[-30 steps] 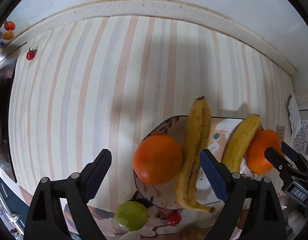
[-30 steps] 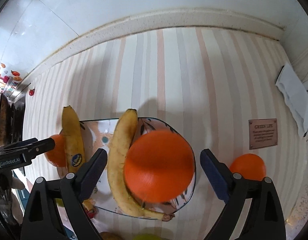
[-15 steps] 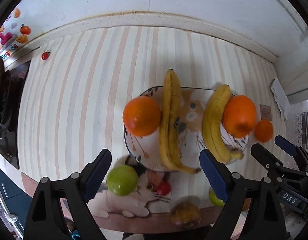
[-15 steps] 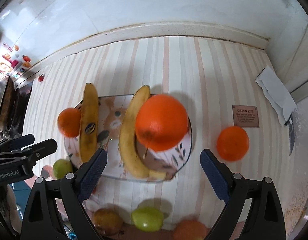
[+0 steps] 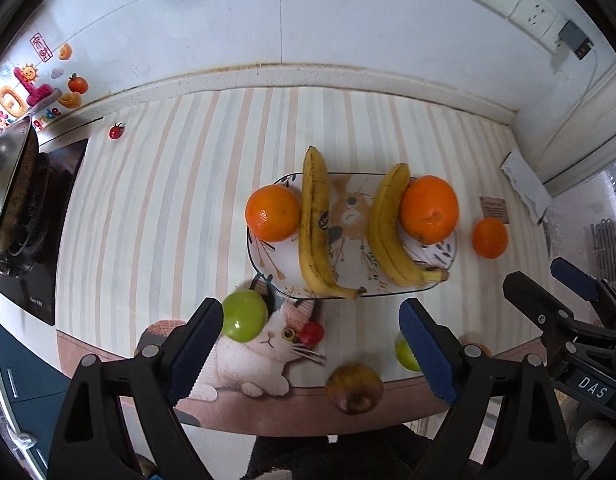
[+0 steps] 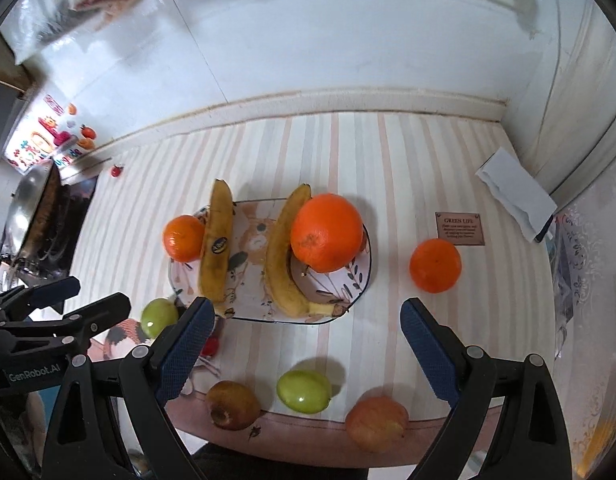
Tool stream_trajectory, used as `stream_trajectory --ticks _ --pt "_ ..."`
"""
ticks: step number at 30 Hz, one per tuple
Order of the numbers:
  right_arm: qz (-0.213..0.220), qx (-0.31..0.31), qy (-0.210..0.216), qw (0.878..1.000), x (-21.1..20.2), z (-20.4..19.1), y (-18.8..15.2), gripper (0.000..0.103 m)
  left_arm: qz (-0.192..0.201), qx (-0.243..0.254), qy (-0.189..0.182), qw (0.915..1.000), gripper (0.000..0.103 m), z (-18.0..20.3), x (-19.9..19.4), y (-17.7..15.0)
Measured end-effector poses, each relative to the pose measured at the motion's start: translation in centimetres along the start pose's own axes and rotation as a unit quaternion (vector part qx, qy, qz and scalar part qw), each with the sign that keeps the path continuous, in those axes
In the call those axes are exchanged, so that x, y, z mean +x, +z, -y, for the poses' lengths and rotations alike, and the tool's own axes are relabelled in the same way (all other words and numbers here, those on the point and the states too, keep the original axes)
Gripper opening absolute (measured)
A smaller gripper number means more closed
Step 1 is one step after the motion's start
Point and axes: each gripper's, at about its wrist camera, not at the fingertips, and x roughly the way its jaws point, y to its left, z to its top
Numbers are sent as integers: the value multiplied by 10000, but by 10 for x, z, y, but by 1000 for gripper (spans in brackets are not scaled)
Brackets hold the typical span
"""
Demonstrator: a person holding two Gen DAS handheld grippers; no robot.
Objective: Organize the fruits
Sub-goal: 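Grasp the brown pear with the left gripper while the right gripper grasps the red apple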
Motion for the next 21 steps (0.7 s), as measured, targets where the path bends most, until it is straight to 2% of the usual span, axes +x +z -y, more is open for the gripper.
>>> stream_trajectory --ticks 5,11,17,21 --pt "103 63 157 9998 -21 1 -5 96 87 -6 -27 10000 90 5 -13 -8" --pt "-5 175 186 9997 -22 11 -17 97 -139 -80 -65 9999 90 8 -4 -21" --pt "-650 516 239 9963 14 43 -46 97 -664 3 3 9978 90 14 32 -39" --pt "-1201 828 191 9891 52 69 -73 97 -1130 -10 -25 9936 90 16 66 -55"
